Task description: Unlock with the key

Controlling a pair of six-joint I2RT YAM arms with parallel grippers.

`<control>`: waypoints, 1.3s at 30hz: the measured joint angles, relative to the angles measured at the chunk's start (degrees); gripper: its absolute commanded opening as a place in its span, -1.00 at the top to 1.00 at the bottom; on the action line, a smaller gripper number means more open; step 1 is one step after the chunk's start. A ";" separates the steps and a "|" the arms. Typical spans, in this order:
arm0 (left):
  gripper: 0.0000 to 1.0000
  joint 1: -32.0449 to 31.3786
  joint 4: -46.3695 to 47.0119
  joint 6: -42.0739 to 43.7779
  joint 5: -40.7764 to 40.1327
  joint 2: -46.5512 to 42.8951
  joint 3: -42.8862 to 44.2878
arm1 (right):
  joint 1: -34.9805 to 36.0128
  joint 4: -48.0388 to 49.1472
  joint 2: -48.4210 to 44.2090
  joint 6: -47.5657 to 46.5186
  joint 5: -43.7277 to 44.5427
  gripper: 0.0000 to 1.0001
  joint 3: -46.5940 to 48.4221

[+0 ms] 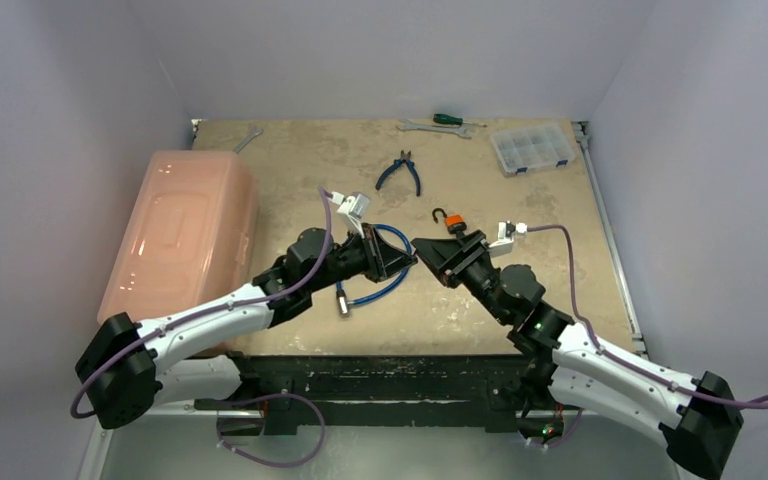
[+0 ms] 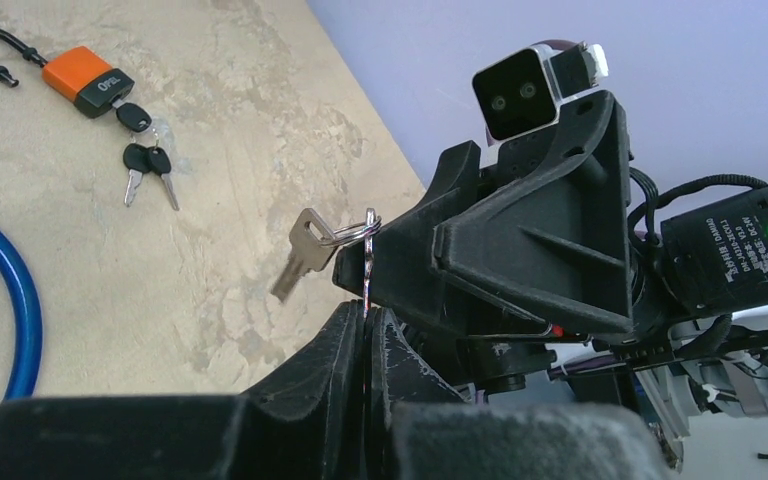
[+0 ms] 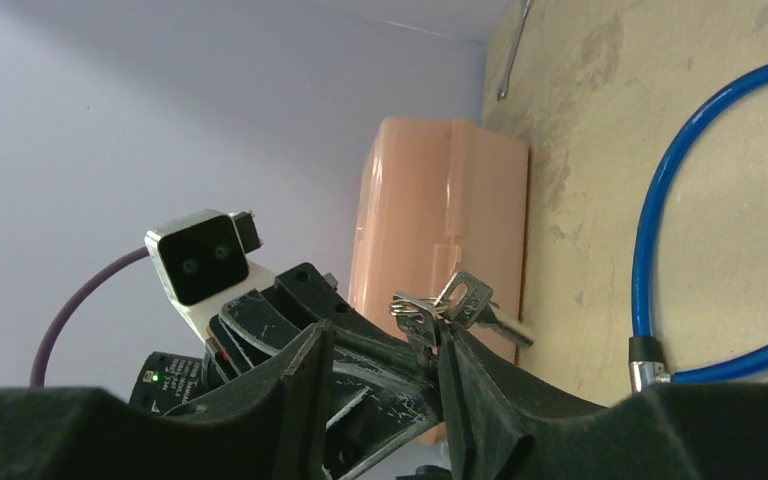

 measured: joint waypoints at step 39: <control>1.00 0.13 -43.58 8.92 4.94 -4.68 9.55 | 0.09 -38.01 14.91 -46.99 -16.00 -0.37 25.70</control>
